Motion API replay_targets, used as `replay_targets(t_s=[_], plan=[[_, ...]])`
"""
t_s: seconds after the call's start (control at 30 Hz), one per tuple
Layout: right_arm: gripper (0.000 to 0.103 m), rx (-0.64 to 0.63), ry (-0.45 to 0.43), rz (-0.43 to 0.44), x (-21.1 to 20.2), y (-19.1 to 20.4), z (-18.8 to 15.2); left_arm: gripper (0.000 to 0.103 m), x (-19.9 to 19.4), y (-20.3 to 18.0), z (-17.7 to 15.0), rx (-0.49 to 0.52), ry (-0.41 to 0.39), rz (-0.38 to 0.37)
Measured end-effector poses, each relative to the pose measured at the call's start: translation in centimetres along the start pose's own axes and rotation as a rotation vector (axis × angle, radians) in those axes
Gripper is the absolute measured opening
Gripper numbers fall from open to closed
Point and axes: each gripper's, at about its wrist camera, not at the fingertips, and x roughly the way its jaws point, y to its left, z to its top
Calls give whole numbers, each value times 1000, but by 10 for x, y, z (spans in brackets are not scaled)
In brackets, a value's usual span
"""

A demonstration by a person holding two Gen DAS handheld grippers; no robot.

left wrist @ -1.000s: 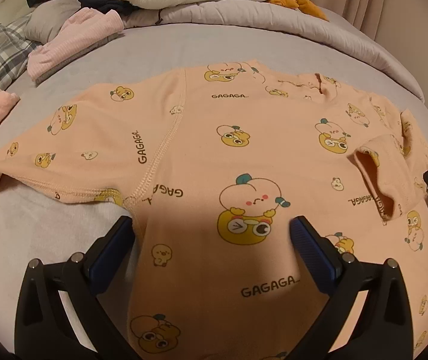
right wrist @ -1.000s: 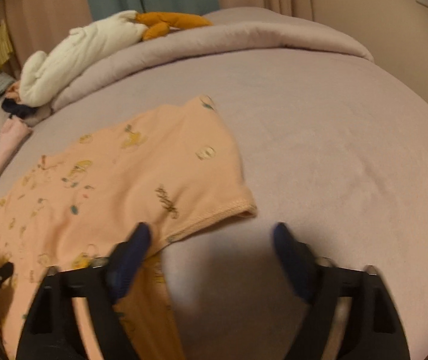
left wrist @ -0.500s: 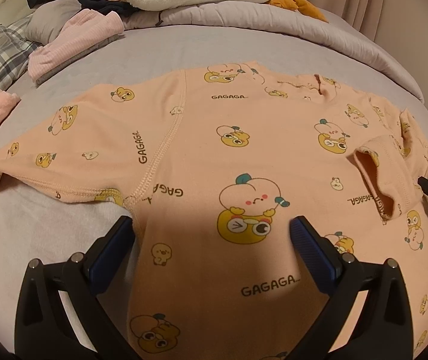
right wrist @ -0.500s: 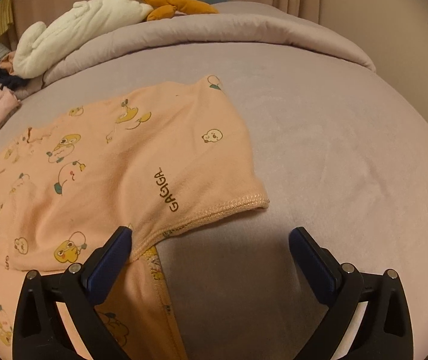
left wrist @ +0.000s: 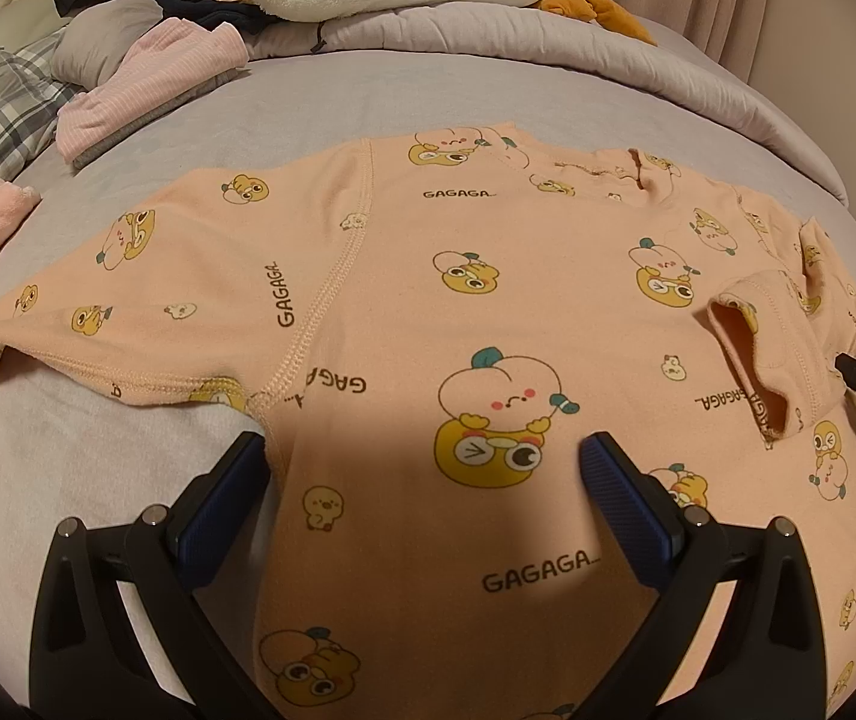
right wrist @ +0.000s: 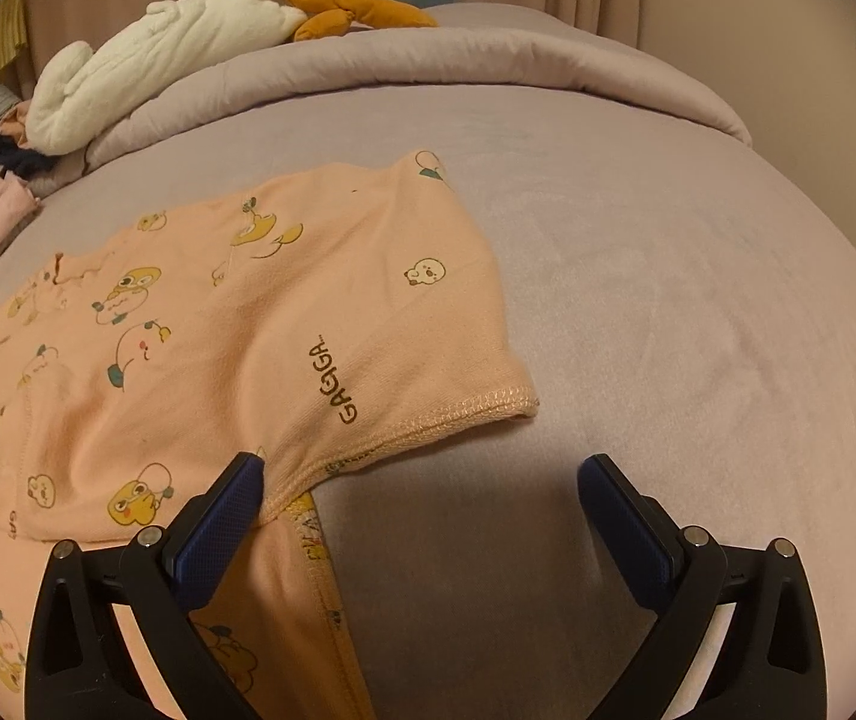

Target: Fold small clothes

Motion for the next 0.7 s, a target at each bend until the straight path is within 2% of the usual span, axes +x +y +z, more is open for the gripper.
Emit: replay_targets(t_s=[0.7], plan=[[102, 1, 0, -2, 0, 1, 0, 103, 0, 0, 0, 1, 0, 0]])
